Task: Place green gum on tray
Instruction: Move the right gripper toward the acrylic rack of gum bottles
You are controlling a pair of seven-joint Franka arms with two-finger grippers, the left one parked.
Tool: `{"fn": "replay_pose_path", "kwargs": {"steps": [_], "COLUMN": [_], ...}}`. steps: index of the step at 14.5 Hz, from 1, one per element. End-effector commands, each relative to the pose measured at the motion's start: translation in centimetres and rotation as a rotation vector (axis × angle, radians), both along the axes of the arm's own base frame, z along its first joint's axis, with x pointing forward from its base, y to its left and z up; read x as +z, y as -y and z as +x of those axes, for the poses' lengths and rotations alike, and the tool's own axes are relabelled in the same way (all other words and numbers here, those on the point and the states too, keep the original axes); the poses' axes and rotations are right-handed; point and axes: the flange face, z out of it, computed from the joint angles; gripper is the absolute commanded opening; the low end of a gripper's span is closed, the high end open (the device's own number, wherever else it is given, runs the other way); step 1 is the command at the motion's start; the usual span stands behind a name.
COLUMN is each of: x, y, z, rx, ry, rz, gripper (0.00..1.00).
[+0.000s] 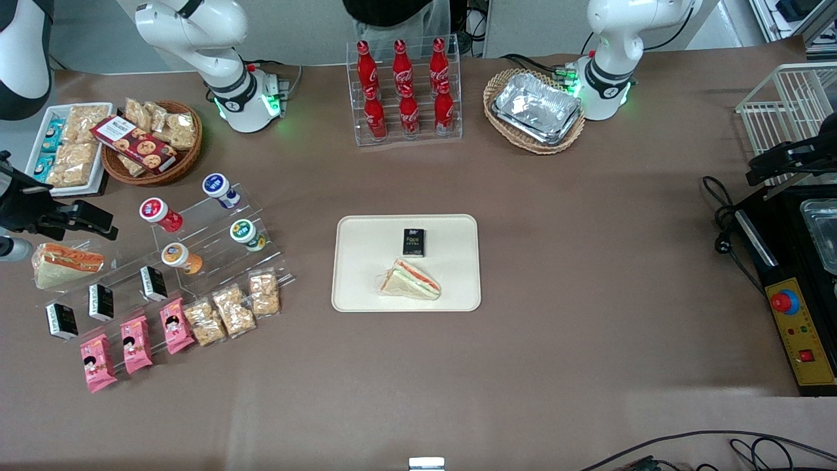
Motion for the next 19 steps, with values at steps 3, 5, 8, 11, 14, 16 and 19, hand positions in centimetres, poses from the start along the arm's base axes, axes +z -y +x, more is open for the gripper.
{"fn": "replay_pose_path", "kwargs": {"steps": [3, 5, 8, 11, 14, 16, 19], "x": [0.7, 0.2, 0.0, -0.6, -0.7, -0.7, -2.2], "y": [0.8, 0.4, -0.3, -3.7, -8.6, -11.2, -14.1], "z": [-0.4, -0.2, -0.4, -2.0, -5.0, -7.5, -13.2], "rx": [0.041, 0.053, 0.034, -0.011, -0.033, -0.037, -0.014], "ry": [-0.008, -0.012, -0.023, -0.044, -0.028, -0.019, 0.054], "rz": [-0.011, -0.009, -0.001, 0.023, 0.02, 0.015, -0.013], "gripper": [1.0, 1.0, 1.0, 1.0, 1.0, 1.0, 1.0]}}
